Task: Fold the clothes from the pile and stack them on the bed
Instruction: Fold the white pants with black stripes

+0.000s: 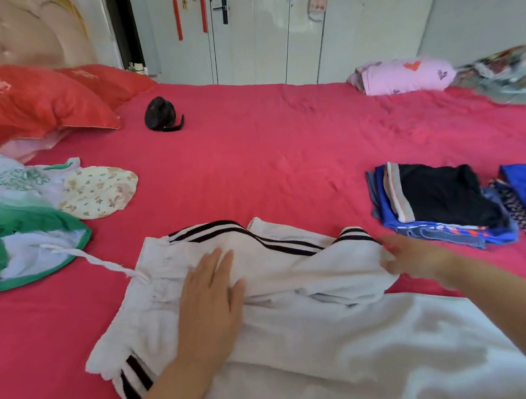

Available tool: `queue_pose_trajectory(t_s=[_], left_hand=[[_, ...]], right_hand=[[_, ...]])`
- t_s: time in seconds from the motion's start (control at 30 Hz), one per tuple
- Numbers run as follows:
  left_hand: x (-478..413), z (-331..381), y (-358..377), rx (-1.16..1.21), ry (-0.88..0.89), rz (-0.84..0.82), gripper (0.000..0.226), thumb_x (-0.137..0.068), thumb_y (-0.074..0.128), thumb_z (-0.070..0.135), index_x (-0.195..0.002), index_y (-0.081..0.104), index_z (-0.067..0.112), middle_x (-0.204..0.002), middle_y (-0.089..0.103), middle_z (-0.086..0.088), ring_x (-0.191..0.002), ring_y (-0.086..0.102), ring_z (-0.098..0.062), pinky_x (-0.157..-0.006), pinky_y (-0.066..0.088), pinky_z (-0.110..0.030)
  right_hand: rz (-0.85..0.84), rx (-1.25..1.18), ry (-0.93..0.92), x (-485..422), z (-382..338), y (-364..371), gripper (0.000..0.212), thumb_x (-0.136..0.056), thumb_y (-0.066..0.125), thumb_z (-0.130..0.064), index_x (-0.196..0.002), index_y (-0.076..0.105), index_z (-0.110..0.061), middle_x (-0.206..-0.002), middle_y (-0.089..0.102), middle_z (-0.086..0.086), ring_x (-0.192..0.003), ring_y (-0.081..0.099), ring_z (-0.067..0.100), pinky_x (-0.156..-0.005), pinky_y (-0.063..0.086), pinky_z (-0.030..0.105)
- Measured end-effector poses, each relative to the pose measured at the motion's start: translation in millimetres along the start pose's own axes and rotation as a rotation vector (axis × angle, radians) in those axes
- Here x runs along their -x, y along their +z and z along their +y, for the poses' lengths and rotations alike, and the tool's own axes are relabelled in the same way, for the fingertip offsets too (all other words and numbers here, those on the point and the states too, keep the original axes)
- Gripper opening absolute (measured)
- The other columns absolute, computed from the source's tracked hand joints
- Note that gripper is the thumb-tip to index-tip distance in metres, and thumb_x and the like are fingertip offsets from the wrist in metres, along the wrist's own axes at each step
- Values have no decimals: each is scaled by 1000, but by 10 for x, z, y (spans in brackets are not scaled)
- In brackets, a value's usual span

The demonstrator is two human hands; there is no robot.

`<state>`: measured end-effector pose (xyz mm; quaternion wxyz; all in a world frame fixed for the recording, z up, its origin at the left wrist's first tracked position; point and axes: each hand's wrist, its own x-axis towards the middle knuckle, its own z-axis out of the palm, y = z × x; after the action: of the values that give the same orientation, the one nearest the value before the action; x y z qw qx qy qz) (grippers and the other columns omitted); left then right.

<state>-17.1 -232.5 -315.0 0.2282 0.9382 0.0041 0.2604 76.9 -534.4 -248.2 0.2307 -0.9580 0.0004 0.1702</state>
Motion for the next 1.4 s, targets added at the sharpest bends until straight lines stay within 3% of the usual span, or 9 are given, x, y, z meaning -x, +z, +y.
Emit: queue_pose_trajectory(t_s=[0.13, 0.23, 0.33, 0.5, 0.63, 0.9, 1.03, 1.2, 1.4], left_hand=[[-254, 662, 40, 135, 229, -95, 45, -92, 40, 36, -127, 56, 13, -132, 54, -5, -123, 44, -17, -101, 42, -36], [-488, 981, 30, 361, 129, -332, 58, -94, 50, 27, -146, 24, 25, -148, 33, 4, -137, 29, -14, -113, 24, -30], [-640, 1048, -14, 387, 57, -366, 49, -91, 55, 18, -137, 41, 27, -130, 53, 4, -122, 45, -19, -99, 35, -26], [-602, 1066, -194, 706, 5, -369, 22, -89, 56, 4, -102, 63, 20, -96, 61, 17, -87, 53, 11, -75, 35, 1], [-635, 1115, -237, 811, -21, -390, 37, -86, 54, -6, -92, 65, 29, -95, 64, 19, -88, 57, 9, -79, 41, -4], [-920, 1288, -184, 493, 29, -115, 38, -87, 57, 4, -123, 58, 18, -116, 58, 10, -105, 49, -4, -85, 31, -10], [-1061, 1548, 56, 315, 72, -102, 56, -86, 60, 7, -139, 41, 14, -140, 46, -3, -130, 39, -19, -100, 23, -17], [-828, 1721, 457, 171, 89, -304, 67, -88, 58, 14, -146, 25, 16, -151, 27, -4, -139, 24, -19, -111, 18, -28], [-326, 1835, 815, -29, 281, -607, 61, -93, 47, 40, -147, 21, 26, -154, 19, 0, -141, 17, -15, -114, 17, -27]], right_hand=[[214, -90, -187, 122, -190, 97, 10, -84, 63, -19, -77, 59, -14, -76, 54, -1, -79, 51, 19, -63, 36, 25], [19, -562, -386, 321, -514, -17, 8, -89, 59, -17, -87, 65, -13, -75, 60, -4, -72, 55, 11, -65, 44, 23], [-138, -844, -367, 336, -594, -95, 18, -97, 44, -14, -102, 62, -15, -82, 66, 0, -70, 64, 9, -64, 54, 21], [2, -196, -454, 166, -451, 139, 58, -80, 58, 4, -132, 48, -20, -117, 59, 0, -100, 58, 15, -86, 48, 25], [93, -99, -575, 179, -488, 314, 19, -78, 52, -1, -92, 65, 0, -92, 66, 9, -81, 53, 16, -64, 33, 21], [625, -424, -306, 366, 81, -543, 15, -83, 61, -15, -75, 48, -18, -67, 53, -2, -64, 48, 17, -57, 37, 22], [833, -177, -298, 556, 331, -956, 17, -80, 68, -19, -79, 52, -14, -61, 50, -4, -60, 47, 17, -57, 34, 26], [623, 24, -49, 472, 851, -876, 7, -88, 53, -15, -86, 60, -14, -84, 66, 9, -78, 57, 26, -64, 32, 24], [228, 25, 136, 415, 1293, -420, 47, -89, 58, -26, -134, 47, -13, -131, 54, 8, -122, 49, 25, -97, 35, 28]])
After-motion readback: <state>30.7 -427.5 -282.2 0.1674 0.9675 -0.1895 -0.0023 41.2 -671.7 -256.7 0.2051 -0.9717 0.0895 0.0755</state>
